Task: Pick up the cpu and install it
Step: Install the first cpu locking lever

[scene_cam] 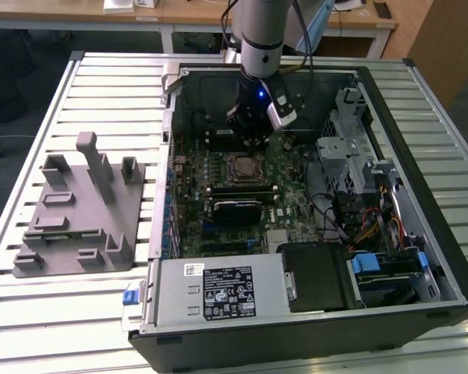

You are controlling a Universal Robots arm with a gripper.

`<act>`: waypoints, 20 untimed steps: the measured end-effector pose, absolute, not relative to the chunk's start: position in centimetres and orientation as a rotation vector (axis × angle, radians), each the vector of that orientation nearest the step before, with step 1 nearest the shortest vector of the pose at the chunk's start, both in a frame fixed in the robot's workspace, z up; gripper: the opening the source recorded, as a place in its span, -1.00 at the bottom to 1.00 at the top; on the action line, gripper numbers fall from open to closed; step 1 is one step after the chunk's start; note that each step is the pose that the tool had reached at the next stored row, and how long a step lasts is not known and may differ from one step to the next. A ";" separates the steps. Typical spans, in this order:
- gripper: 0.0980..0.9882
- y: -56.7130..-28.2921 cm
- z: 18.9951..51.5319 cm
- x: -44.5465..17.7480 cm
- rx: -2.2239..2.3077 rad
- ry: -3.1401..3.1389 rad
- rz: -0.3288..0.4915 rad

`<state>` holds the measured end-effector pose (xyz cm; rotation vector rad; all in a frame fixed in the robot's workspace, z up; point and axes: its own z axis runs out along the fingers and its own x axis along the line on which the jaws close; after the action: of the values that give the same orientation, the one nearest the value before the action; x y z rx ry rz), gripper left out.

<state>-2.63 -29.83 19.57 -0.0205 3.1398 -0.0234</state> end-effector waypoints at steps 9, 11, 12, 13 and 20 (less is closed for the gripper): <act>-0.96 -29.8 19.5 -2.5 -0.034 3.139 0.013; -0.96 -29.8 19.6 -2.5 -0.036 3.139 0.021; -0.96 -29.8 19.6 -2.5 -0.037 3.139 0.024; -0.96 -29.8 19.7 -2.5 -0.038 3.138 0.026; -0.96 -29.9 20.6 -2.5 -0.041 3.139 0.024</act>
<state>-2.53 -29.91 20.63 -0.0411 3.1390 0.0243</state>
